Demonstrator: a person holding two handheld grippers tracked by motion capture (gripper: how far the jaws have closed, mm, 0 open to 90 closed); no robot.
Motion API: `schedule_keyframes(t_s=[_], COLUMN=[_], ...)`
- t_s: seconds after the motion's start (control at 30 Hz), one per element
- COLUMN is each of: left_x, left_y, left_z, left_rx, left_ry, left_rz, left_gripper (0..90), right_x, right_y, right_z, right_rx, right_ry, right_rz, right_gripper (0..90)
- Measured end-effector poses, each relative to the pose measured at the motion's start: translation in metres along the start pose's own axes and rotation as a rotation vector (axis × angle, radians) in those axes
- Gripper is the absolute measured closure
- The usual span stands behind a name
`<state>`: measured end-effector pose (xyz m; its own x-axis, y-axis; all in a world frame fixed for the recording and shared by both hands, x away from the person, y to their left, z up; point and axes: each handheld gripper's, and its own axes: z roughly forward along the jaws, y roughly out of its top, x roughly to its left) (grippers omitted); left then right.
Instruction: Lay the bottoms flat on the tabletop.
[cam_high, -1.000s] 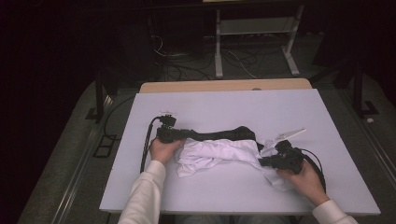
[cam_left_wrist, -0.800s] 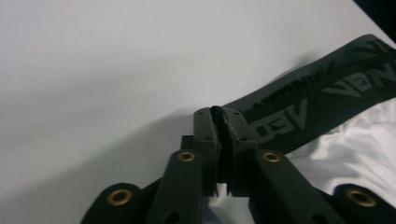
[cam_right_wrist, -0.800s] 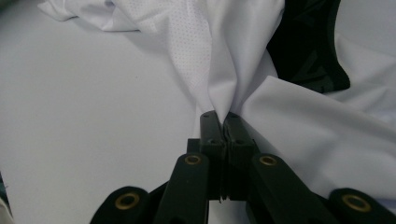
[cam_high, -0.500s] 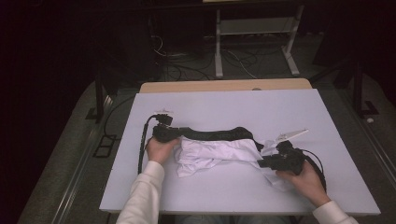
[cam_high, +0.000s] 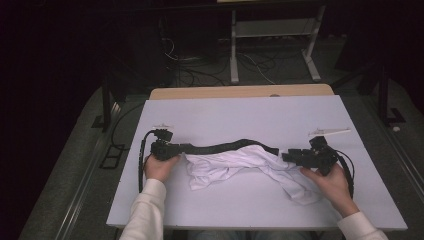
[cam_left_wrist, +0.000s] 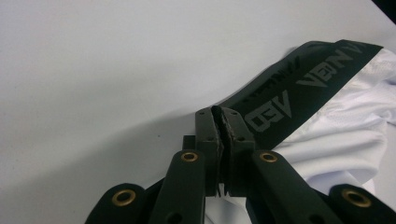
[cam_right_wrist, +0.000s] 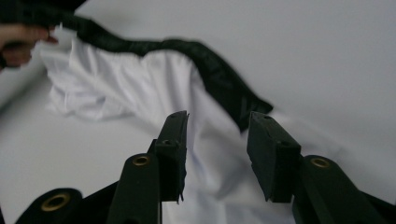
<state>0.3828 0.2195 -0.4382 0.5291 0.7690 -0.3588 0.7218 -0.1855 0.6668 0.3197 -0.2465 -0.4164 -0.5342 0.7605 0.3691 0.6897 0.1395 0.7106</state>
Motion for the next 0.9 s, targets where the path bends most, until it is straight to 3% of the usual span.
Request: schedule_keyframes(t_s=[0.2, 0.43, 0.8, 0.9], left_x=[-0.002, -0.001, 0.0, 0.0], left_y=[-0.002, -0.002, -0.002, -0.002], left_z=[0.002, 0.004, 0.006, 0.008], left_rx=[0.011, 0.012, 0.021, 0.027], left_ry=[0.011, 0.01, 0.006, 0.008], left_rz=[0.005, 0.006, 0.01, 0.013], left_gripper=[85.4, 85.3, 85.1, 85.1], right_x=[-0.01, -0.027, -0.035, -0.035], right_y=[0.019, 0.027, 0.024, 0.024], right_z=[0.02, 0.047, 0.067, 0.068], right_rx=[-0.016, 0.112, 0.202, 0.202], right_ry=[-0.048, -0.074, -0.074, -0.074], right_rz=[0.068, 0.145, 0.183, 0.181], right_gripper=[55.6, 55.6, 55.3, 55.4])
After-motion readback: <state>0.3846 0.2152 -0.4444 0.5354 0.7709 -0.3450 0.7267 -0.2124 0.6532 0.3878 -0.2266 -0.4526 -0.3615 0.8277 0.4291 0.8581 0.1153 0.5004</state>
